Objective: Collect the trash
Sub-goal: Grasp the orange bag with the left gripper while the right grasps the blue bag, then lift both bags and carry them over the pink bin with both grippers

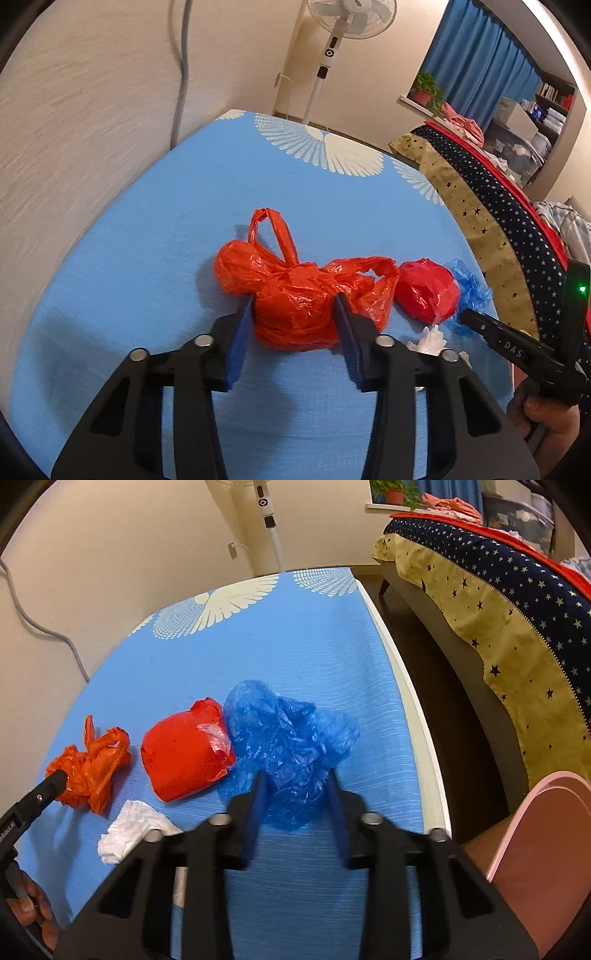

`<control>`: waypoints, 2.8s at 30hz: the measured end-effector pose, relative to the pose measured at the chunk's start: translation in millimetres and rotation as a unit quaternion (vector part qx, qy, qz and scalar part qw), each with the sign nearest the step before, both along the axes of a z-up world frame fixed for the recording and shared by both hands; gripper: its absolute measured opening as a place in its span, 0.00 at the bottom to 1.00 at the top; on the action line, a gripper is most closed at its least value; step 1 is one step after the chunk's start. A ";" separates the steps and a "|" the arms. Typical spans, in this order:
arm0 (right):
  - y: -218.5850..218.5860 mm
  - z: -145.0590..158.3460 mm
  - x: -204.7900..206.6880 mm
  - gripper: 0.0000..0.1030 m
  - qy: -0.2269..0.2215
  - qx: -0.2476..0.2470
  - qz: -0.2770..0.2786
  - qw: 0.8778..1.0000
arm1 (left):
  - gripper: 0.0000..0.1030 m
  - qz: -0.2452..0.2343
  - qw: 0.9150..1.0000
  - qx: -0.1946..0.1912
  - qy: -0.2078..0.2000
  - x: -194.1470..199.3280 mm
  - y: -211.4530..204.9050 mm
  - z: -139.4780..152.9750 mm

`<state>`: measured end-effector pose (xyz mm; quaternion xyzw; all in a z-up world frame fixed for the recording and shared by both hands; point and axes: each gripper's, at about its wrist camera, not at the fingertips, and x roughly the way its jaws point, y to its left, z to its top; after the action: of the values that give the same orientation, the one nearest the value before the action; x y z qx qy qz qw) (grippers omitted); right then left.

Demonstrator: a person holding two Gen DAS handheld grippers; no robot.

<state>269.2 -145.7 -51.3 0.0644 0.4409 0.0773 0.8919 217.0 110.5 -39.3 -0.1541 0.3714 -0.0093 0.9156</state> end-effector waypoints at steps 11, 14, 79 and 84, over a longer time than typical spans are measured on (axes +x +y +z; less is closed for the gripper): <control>-20.1 32.7 -18.2 0.13 -0.044 -0.008 -0.024 0.999 | 0.28 -0.001 1.000 0.005 -0.026 -8.4 -3.4 21.3; -25.4 45.5 -26.6 0.13 -0.059 -0.008 -0.028 0.998 | 0.28 -0.004 0.999 0.006 -0.036 -13.0 -6.3 27.6; -137.5 146.4 -192.1 0.13 -0.180 -0.098 -0.129 0.970 | 0.28 -0.153 0.977 0.031 -0.147 -118.0 -165.5 102.9; -158.0 145.1 -194.0 0.13 -0.175 -0.099 -0.151 0.968 | 0.28 -0.172 0.974 0.029 -0.145 -111.7 -190.1 99.7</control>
<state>75.2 -303.7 93.8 0.0267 0.2684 -0.0921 0.9585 105.2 -79.6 60.4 -0.0582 0.2556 -0.1780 0.9485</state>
